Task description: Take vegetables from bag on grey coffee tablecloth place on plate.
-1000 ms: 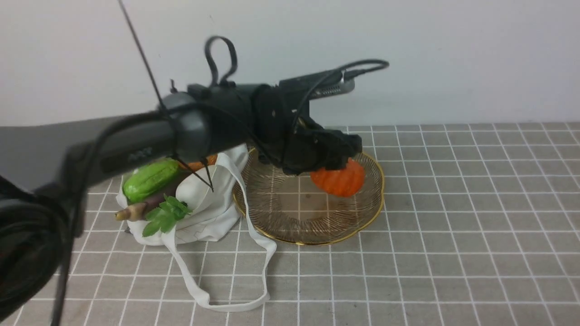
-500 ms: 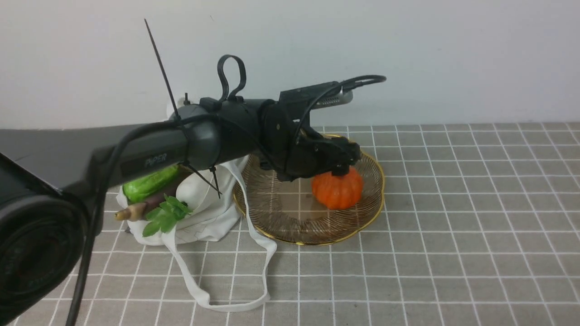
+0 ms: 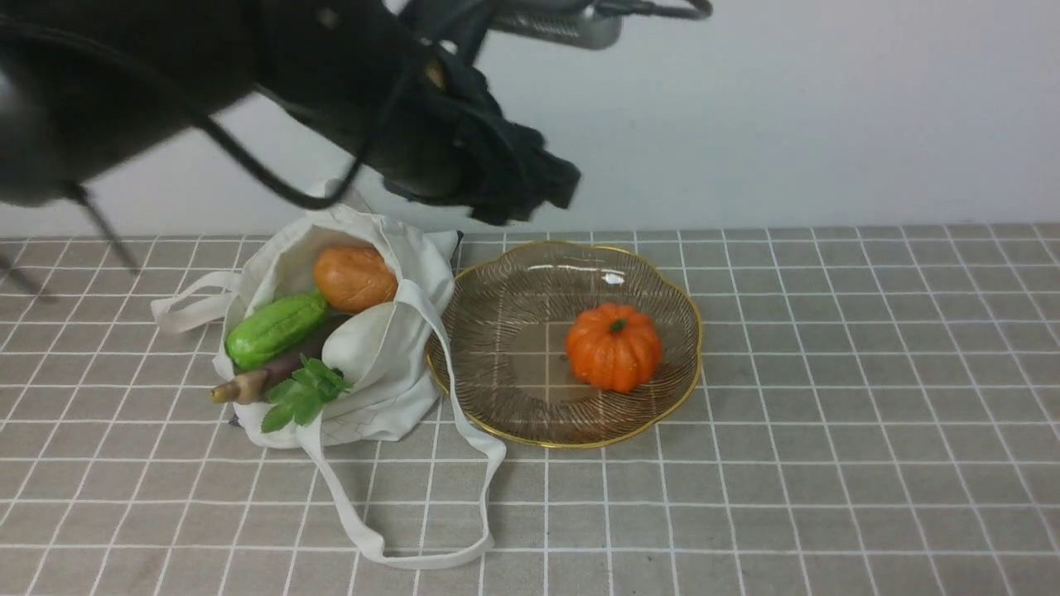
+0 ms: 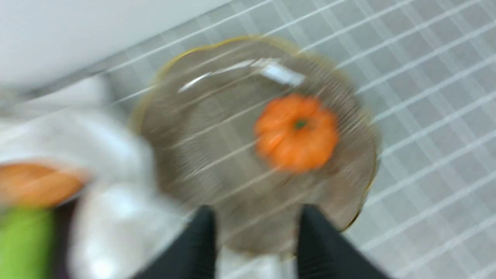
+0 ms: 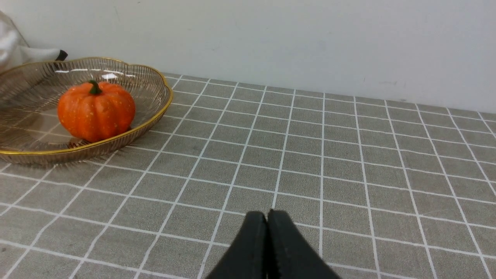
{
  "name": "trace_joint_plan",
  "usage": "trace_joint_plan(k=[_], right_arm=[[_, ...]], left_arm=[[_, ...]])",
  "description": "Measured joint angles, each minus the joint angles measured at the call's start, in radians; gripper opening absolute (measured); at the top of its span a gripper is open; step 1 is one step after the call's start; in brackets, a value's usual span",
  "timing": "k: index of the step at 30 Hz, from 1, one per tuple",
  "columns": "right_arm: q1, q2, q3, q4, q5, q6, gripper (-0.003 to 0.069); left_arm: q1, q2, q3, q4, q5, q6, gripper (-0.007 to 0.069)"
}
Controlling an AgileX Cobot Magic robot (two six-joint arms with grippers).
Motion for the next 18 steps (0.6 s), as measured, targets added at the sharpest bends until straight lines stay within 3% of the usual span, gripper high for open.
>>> trace_joint_plan(k=[2,4,9,14,18], right_arm=[[0.0,0.0,0.0,0.0,0.0,0.0,-0.0015],[0.0,0.0,0.0,0.0,0.0,0.0,-0.0015],[0.0,0.0,0.0,0.0,0.0,0.0,-0.0015],[0.0,0.0,0.0,0.0,0.0,0.0,-0.0015],[0.0,0.0,0.0,0.0,0.0,0.0,-0.0015]], left_arm=[[0.0,-0.1,0.005,0.096,0.145,0.002,0.0069],[0.0,-0.181,0.026,0.152,0.223,0.001,0.002],[0.0,-0.423,0.241,0.204,0.289,-0.053,-0.0005],[0.0,-0.65,0.559,0.158,0.118,-0.12,-0.0005],[0.0,-0.885,0.948,0.088,-0.234,-0.17,-0.0005]])
